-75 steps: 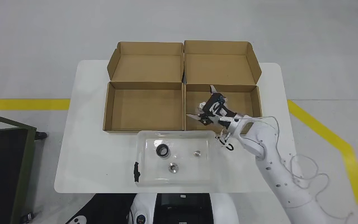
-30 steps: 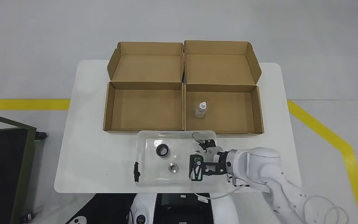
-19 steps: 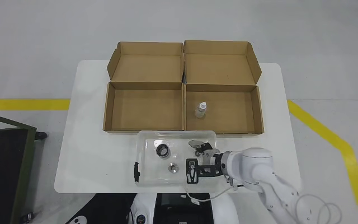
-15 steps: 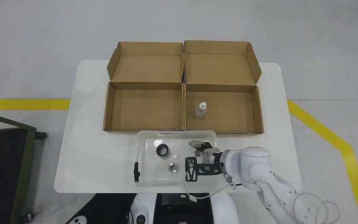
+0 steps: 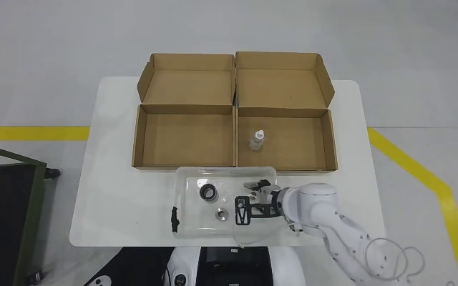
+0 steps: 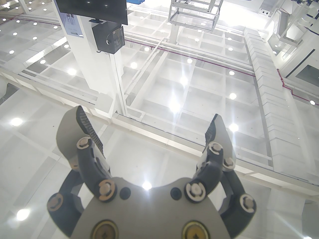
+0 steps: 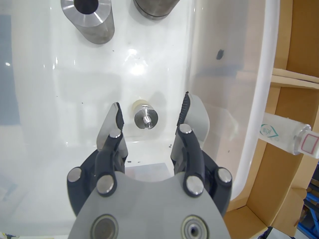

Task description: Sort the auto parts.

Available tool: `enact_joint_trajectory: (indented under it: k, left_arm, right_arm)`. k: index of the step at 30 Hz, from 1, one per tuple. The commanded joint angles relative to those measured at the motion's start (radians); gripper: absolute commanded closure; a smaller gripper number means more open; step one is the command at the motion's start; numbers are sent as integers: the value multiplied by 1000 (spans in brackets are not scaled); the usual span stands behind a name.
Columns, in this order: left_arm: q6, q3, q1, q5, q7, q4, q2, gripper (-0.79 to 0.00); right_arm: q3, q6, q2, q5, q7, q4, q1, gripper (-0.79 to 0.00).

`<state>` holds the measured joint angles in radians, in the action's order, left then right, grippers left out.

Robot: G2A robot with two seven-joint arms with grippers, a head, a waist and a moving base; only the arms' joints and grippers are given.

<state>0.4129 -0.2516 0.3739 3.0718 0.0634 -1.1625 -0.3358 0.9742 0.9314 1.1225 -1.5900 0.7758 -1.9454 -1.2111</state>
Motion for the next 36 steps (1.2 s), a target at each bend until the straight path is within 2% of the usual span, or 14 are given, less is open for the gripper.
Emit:
enact_joint_trajectory:
  k: [1,8,17,19,20,32,36]
  left_arm:
    - [0,0,0,0,0,0,0,-785]
    - [0,0,0,0,0,0,0,-785]
    - [0,0,0,0,0,0,0,-785]
    - [0,0,0,0,0,0,0,-785]
    - [0,0,0,0,0,0,0,-785]
    - [0,0,0,0,0,0,0,-785]
    - [0,0,0,0,0,0,0,-785]
  right_arm:
    - [-5,-1,0,0,11,3,4,-385]
    - [-23,2,2,9,43,14,18,-348]
    - [-39,-4,2,23,80,10,27,-126]
    - [-41,-4,2,30,86,4,28,-22]
    - [-41,-3,2,33,88,-2,29,0]
    - [-26,-3,-5,82,40,-111,16,0]
    - [3,-29,-10,123,-20,-167,-2,0]
